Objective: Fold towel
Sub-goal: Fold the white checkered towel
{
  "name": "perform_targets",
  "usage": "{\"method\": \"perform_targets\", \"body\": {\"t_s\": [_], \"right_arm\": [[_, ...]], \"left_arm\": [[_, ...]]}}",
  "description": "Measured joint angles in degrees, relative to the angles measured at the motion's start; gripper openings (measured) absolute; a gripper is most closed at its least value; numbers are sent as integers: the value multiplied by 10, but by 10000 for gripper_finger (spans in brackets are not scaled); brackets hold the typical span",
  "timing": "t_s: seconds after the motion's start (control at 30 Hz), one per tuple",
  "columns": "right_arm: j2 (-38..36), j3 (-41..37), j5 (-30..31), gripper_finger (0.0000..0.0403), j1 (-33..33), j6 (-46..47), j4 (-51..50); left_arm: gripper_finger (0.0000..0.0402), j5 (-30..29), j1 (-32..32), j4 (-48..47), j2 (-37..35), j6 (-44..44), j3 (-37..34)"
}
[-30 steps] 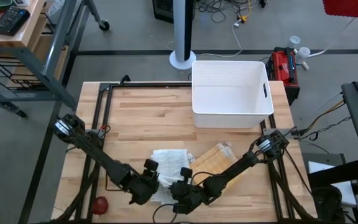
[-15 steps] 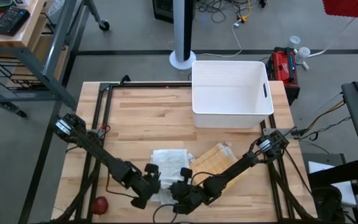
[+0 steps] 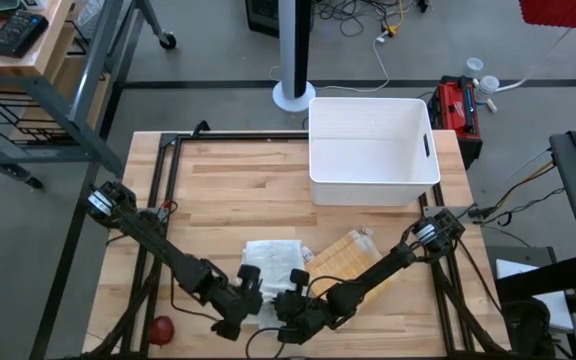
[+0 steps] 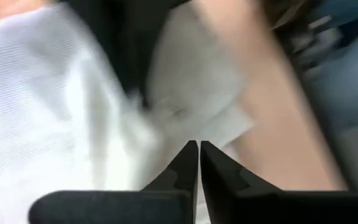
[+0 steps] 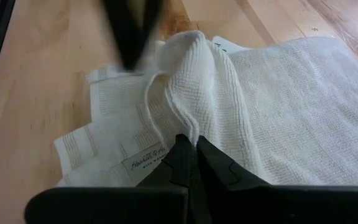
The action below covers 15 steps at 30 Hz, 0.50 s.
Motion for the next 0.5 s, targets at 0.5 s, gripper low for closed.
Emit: {"method": "perform_targets", "body": {"t_s": [0.5], "right_arm": [[0,0,-2,2,-1,0,0]], "left_arm": [[118,-15,22,-40,49,50,-15]]}}
